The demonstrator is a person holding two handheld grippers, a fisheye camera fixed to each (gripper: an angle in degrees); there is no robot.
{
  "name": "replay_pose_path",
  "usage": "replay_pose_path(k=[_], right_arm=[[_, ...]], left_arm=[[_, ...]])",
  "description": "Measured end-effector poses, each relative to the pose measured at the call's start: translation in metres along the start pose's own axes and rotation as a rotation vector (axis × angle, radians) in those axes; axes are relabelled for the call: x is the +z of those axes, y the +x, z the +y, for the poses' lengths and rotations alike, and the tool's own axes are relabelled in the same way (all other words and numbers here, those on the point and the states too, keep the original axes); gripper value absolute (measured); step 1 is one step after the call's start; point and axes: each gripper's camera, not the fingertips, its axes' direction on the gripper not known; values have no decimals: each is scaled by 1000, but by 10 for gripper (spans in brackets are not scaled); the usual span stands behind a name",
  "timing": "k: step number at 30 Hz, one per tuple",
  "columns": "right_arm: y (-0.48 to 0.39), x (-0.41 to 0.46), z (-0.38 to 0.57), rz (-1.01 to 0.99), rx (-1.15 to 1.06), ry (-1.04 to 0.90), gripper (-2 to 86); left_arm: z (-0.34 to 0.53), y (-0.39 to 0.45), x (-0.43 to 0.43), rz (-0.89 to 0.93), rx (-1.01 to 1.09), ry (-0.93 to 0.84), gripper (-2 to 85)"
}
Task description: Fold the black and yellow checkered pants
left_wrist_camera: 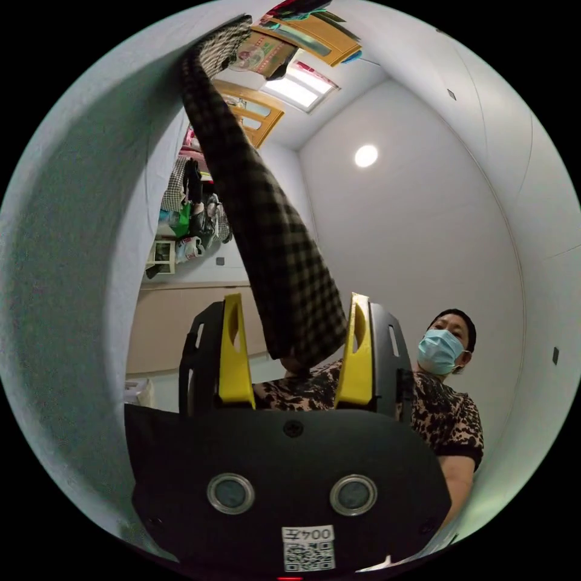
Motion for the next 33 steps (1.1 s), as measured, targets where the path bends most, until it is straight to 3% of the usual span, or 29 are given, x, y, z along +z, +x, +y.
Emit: replay_pose_path(k=[18,26,33], right_arm=[[-40,-5,8,140,-7,98,27],[-91,6,4,329,-200,98,21],[-143,7,2,336,-330,108,17]], left_arm=[[-11,29,64,-321,-30,-60,88],[-32,83,124,-573,144,-41,44],[-49,133,196,-739,277,-104,42]])
